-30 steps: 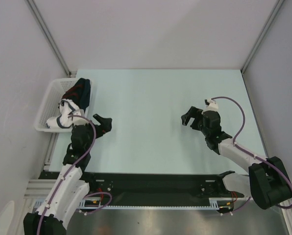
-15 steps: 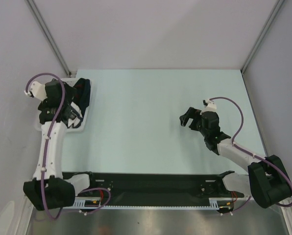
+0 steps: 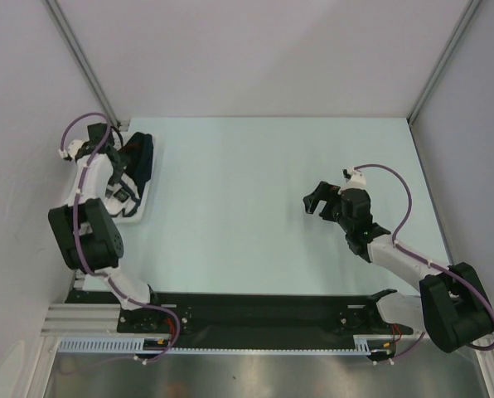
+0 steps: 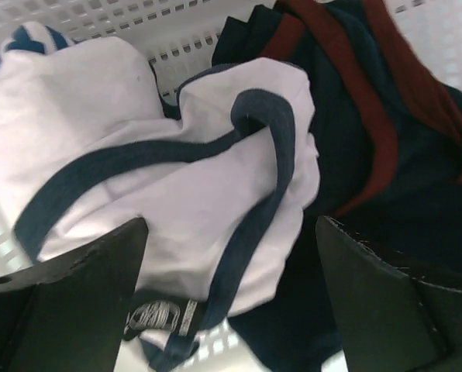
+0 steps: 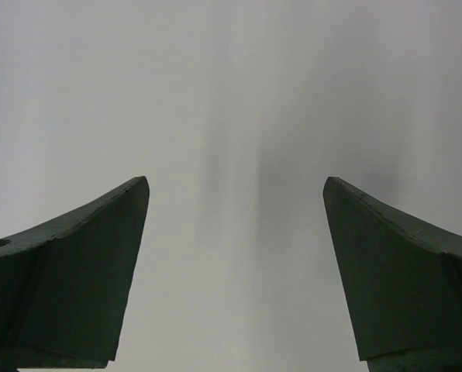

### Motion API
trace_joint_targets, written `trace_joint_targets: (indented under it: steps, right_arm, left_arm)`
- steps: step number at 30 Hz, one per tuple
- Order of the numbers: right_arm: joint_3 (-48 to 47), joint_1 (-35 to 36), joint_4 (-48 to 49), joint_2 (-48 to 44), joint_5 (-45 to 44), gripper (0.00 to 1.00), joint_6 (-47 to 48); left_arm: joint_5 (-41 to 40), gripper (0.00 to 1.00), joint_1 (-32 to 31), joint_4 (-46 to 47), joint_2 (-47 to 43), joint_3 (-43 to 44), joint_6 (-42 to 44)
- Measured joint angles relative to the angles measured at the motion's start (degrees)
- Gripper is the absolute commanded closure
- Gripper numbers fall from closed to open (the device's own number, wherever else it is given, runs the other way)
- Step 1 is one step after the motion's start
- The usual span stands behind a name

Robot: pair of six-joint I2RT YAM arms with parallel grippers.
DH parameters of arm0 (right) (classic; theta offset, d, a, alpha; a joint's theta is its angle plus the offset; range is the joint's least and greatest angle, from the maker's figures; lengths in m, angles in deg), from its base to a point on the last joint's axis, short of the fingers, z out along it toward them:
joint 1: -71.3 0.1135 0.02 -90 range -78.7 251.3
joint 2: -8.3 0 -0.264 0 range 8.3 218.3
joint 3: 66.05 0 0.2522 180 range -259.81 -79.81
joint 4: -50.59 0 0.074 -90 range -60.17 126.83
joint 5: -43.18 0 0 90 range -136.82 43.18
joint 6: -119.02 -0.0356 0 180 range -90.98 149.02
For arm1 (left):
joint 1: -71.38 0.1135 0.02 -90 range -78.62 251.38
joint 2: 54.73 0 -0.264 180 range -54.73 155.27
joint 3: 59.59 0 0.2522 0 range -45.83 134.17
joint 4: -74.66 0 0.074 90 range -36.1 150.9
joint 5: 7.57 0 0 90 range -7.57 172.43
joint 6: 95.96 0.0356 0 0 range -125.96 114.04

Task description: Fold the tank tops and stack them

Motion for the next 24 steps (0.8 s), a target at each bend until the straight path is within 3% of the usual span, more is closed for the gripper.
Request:
trace_joint_targets:
  steps: [3,4,7,11,17,24]
  right_arm:
    - [0.02,0.0,0.02,0.0,0.0,0.0,0.0]
    - [0.0,0.0,0.02,0.0,0.0,0.0,0.0]
    - [0.0,0.0,0.02,0.0,0.0,0.0,0.02]
    - [0.0,0.0,0.04,-0.04,0.0,0.0,0.02]
    - [0.0,0.02,0.24,0.24,0.04,0.0,0.02]
    - [0.0,0.15,0.24,0.55,0.28,0.0,0.07]
  left_arm:
    - [0.7,0.43,0.46,-1.9,5.77,3.26,-0.33]
    - [1.14,0.69,0.7,-2.62,7.23,3.8,-0.35]
    - [1.09,0.94,1.49,-4.76,8.7,3.87,-0.48]
    - [-0.44,1.0,1.4,-4.85,3.13,2.4,-0.52]
    - [-5.16,1.0,-1.38,-5.75,-14.84,2.47,0.33]
    - [-10.56,1.0,-17.0,3.34,-40.54,1.55,5.62]
